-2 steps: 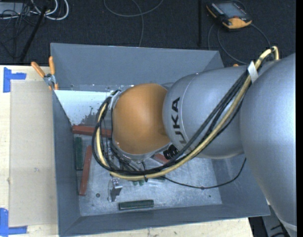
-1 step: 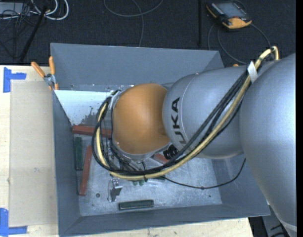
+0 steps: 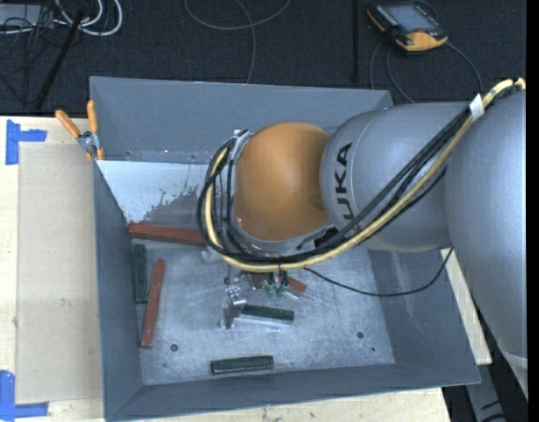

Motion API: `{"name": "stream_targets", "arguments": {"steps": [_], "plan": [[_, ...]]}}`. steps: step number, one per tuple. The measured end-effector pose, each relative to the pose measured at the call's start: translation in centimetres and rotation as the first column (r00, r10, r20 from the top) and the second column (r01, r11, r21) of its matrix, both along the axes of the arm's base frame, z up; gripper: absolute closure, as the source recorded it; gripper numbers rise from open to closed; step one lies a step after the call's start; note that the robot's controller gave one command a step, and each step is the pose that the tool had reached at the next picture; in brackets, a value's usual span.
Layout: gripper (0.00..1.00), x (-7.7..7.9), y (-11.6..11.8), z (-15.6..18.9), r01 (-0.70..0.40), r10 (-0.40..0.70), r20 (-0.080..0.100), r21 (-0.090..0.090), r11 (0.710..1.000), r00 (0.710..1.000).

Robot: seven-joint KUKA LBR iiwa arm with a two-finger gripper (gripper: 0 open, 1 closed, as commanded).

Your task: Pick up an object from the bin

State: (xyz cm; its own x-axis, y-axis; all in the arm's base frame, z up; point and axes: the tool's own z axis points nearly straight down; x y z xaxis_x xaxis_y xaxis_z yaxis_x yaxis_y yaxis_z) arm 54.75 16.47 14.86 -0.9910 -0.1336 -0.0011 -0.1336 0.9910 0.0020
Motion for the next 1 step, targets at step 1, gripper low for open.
{"name": "stream_targets", "arguments": {"steps": [1], "plan": [[0.0,1.44,-1.67,-4.9,-0.104,0.104,0.006,-0.004,0.995,0.995]]}}
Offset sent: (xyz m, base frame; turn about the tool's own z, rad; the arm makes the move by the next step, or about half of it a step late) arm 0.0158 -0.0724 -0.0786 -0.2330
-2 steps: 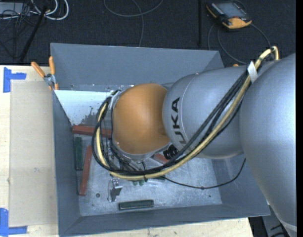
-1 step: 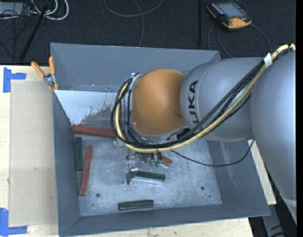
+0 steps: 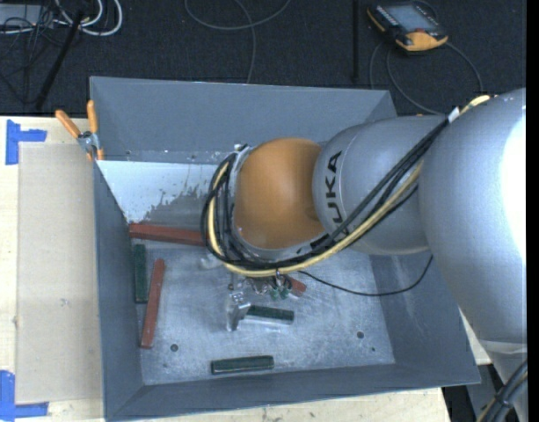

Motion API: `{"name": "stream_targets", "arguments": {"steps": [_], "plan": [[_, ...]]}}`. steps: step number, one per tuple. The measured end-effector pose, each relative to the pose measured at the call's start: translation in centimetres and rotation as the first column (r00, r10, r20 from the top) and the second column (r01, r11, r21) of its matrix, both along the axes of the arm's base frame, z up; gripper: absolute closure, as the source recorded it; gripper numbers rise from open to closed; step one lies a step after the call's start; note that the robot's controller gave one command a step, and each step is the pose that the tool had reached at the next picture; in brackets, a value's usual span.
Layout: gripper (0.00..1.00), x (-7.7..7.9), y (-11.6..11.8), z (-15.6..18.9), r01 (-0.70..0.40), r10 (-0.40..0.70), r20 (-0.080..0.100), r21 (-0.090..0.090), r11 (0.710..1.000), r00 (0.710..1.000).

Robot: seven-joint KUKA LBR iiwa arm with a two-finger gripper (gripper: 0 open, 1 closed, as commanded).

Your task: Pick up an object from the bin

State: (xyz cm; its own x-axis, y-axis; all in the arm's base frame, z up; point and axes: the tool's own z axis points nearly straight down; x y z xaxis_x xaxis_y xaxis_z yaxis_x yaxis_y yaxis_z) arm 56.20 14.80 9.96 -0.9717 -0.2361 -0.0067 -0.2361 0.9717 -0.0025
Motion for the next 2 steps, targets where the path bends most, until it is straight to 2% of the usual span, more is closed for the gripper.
{"name": "stream_targets", "arguments": {"steps": [1,2], "plan": [[0.0,0.1,-2.8,-2.5,-0.108,0.108,0.001,0.009,0.994,0.994],[1.0,-2.4,-7.2,-2.3,-0.088,0.088,0.014,0.006,0.996,0.996]]}}
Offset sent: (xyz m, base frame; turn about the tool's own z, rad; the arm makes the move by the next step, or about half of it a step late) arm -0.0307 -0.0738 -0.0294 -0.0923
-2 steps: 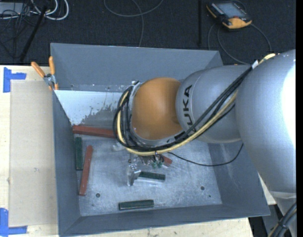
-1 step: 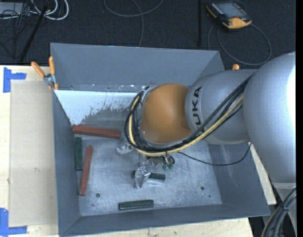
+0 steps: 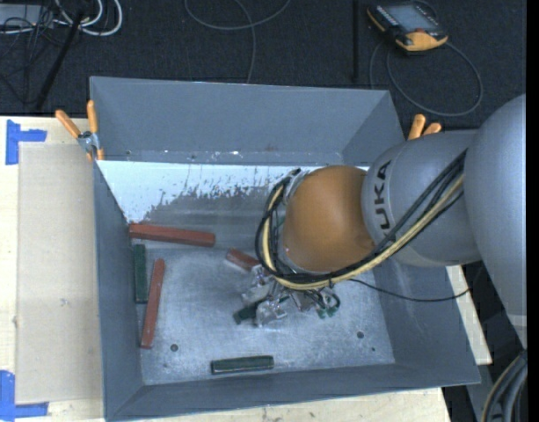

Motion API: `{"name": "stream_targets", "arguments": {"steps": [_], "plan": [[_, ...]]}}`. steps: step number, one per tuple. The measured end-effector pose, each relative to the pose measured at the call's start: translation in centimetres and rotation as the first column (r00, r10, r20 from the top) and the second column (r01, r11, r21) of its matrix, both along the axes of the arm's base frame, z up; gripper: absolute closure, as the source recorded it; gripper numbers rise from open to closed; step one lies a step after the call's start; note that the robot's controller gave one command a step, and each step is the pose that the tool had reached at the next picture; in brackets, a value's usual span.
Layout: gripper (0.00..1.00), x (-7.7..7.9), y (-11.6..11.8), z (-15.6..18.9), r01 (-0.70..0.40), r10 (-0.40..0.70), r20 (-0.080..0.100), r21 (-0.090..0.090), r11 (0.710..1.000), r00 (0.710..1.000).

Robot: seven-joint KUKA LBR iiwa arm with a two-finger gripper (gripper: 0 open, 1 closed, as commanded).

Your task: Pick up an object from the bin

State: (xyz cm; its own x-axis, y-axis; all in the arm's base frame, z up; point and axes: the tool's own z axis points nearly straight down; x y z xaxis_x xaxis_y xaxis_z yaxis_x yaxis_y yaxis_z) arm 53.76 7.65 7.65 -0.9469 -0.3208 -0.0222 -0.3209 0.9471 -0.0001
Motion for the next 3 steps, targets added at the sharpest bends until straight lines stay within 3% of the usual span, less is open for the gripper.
{"name": "stream_targets", "arguments": {"steps": [1,2,3], "plan": [[1.0,0.0,0.0,0.0,0.0,0.0,0.0,0.0,1.0,1.0],[1.0,0.1,-1.7,14.5,0.021,-0.021,-0.02,-0.006,1.0,1.0],[1.0,0.0,-1.7,14.4,0.021,-0.021,-0.02,-0.006,1.0,1.0]]}}
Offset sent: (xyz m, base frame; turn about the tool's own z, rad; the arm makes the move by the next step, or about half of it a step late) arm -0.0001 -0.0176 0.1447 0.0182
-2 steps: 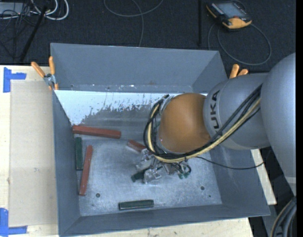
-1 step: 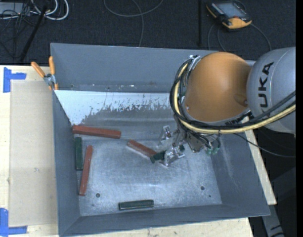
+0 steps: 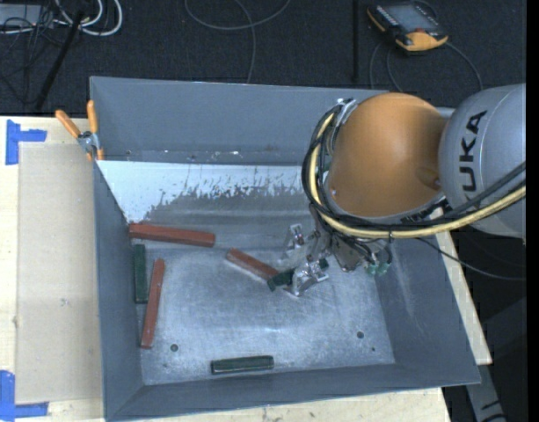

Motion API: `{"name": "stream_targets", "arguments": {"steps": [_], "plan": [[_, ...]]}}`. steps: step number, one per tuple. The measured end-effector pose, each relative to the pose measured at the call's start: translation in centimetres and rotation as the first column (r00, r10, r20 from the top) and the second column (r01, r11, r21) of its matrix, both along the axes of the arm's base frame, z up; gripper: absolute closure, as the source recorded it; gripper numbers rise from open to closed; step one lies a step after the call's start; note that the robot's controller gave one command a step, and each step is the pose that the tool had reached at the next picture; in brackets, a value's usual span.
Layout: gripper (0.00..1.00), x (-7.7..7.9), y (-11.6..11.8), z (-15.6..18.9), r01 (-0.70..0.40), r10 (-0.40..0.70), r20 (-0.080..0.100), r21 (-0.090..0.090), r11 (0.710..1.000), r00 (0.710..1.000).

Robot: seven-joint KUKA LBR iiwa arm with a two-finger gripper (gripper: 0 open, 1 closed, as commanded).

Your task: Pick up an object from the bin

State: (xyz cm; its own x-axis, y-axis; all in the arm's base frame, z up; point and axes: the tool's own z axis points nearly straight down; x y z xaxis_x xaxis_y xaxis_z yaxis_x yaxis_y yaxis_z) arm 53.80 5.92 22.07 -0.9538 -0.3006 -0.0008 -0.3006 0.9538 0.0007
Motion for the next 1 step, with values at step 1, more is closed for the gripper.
{"name": "stream_targets", "arguments": {"steps": [1], "plan": [[1.0,0.0,-0.01,0.0,-0.001,0.001,0.0,0.0,1.0,1.0]]}}
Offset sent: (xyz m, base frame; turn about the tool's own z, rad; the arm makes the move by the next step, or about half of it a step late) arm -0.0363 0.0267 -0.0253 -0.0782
